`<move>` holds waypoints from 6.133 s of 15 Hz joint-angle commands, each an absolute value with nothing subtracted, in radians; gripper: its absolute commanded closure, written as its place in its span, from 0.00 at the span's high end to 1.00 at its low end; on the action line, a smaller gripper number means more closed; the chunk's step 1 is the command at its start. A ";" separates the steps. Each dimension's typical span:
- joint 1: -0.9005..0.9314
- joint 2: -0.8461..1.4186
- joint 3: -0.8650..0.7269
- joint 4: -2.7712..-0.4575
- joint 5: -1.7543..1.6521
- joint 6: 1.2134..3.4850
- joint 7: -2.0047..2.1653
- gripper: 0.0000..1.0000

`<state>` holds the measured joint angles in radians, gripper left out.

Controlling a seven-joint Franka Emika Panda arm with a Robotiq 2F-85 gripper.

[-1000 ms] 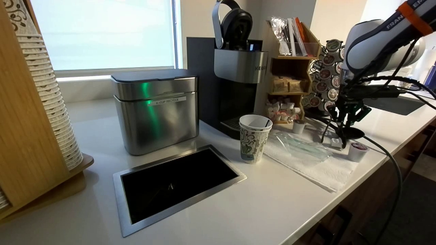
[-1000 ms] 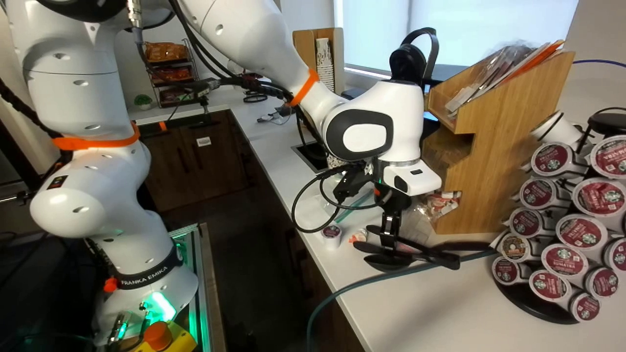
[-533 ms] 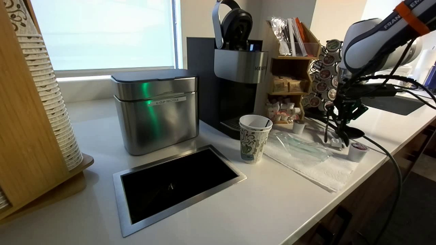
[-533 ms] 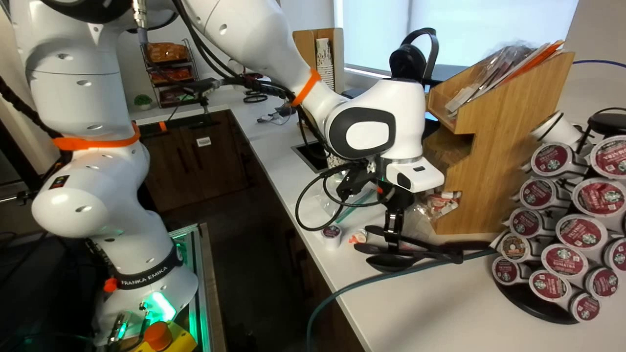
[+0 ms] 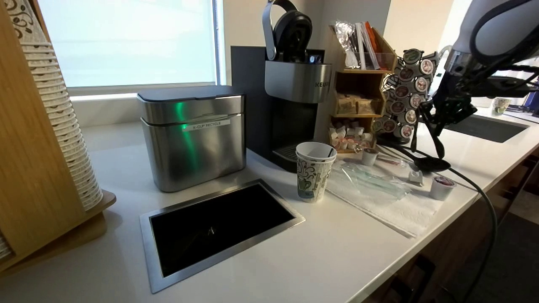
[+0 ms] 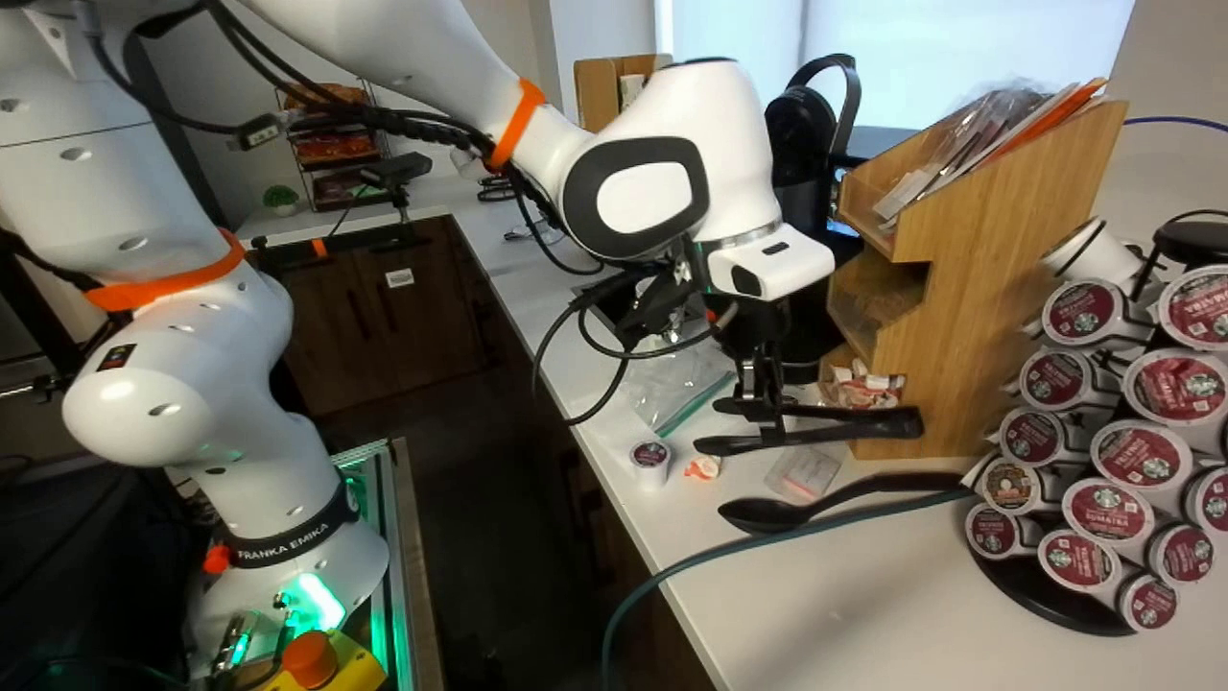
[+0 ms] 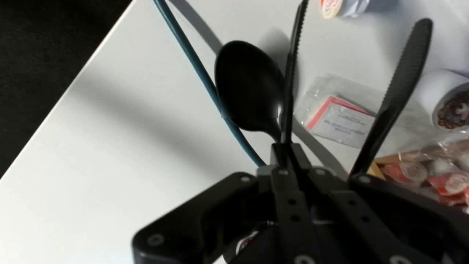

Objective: Put the black tongs on top of the wooden stand.

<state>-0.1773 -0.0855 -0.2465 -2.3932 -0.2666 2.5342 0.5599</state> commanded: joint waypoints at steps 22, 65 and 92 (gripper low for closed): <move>-0.277 -0.421 0.004 -2.232 -0.205 2.743 0.251 0.01; -0.180 0.015 -0.046 -1.773 -0.600 2.520 0.577 0.01; -0.119 0.033 -0.084 -1.795 -0.631 2.630 0.544 0.67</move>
